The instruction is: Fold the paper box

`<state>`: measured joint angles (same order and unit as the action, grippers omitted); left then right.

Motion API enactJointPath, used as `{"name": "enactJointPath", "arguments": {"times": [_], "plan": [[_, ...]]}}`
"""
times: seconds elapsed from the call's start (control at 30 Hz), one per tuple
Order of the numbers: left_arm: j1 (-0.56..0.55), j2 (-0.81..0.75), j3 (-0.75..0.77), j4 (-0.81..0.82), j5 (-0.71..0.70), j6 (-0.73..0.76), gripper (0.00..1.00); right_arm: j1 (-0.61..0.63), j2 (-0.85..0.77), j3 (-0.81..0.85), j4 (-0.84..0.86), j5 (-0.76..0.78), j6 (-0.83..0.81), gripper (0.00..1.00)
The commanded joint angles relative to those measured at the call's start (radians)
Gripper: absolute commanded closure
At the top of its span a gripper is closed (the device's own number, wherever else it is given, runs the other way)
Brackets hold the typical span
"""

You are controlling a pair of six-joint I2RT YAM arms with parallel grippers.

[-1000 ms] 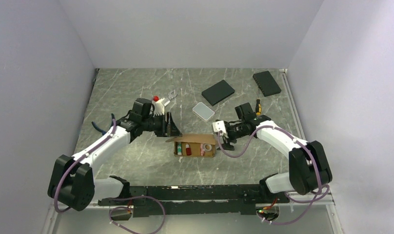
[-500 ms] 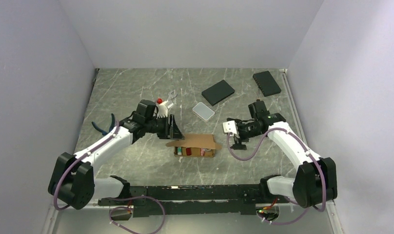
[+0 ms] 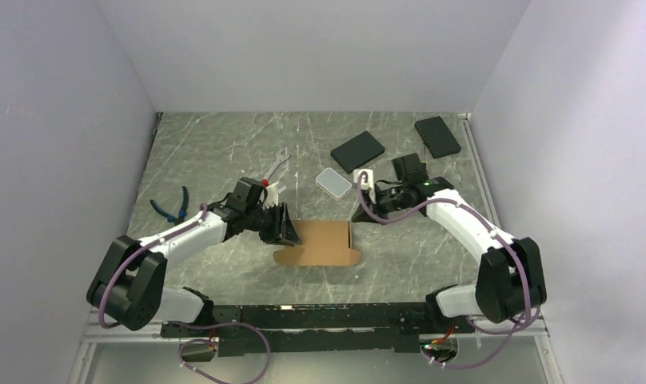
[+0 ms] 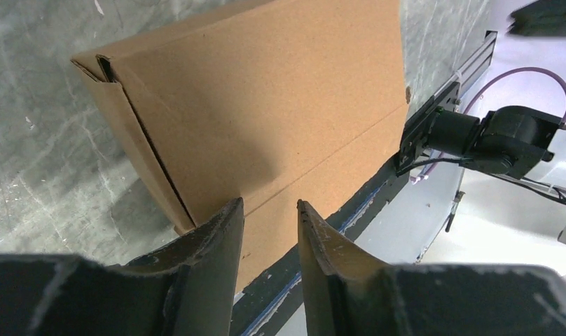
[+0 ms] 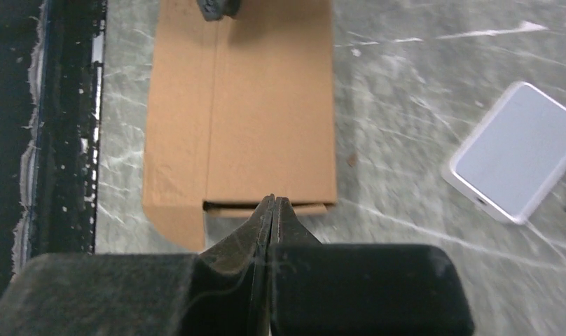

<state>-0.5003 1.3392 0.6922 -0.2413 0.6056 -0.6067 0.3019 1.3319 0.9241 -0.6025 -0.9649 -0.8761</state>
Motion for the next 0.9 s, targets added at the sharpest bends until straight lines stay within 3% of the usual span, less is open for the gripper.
{"name": "enactJointPath", "arguments": {"times": [0.0, 0.2, 0.43, 0.6, 0.87], "plan": [[-0.004, 0.013, -0.019, 0.064, -0.016, -0.038, 0.61, 0.127, 0.068, -0.004, 0.102, 0.109, 0.093, 1.00], [-0.004, 0.050, -0.042, 0.103, -0.015, -0.056, 0.63, 0.241, 0.171, 0.007, 0.043, 0.244, -0.012, 1.00], [-0.004, 0.075, -0.046, 0.121, -0.013, -0.060, 0.62, 0.280, 0.253, 0.029, -0.001, 0.365, -0.066, 1.00], [-0.004, 0.030, -0.042, 0.115, -0.024, -0.069, 0.59, 0.279, 0.232, 0.063, -0.049, 0.301, -0.073, 1.00], [-0.004, -0.209, -0.059, 0.061, -0.112, -0.093, 0.53, 0.233, 0.177, 0.112, -0.154, 0.109, -0.116, 0.95]]}}
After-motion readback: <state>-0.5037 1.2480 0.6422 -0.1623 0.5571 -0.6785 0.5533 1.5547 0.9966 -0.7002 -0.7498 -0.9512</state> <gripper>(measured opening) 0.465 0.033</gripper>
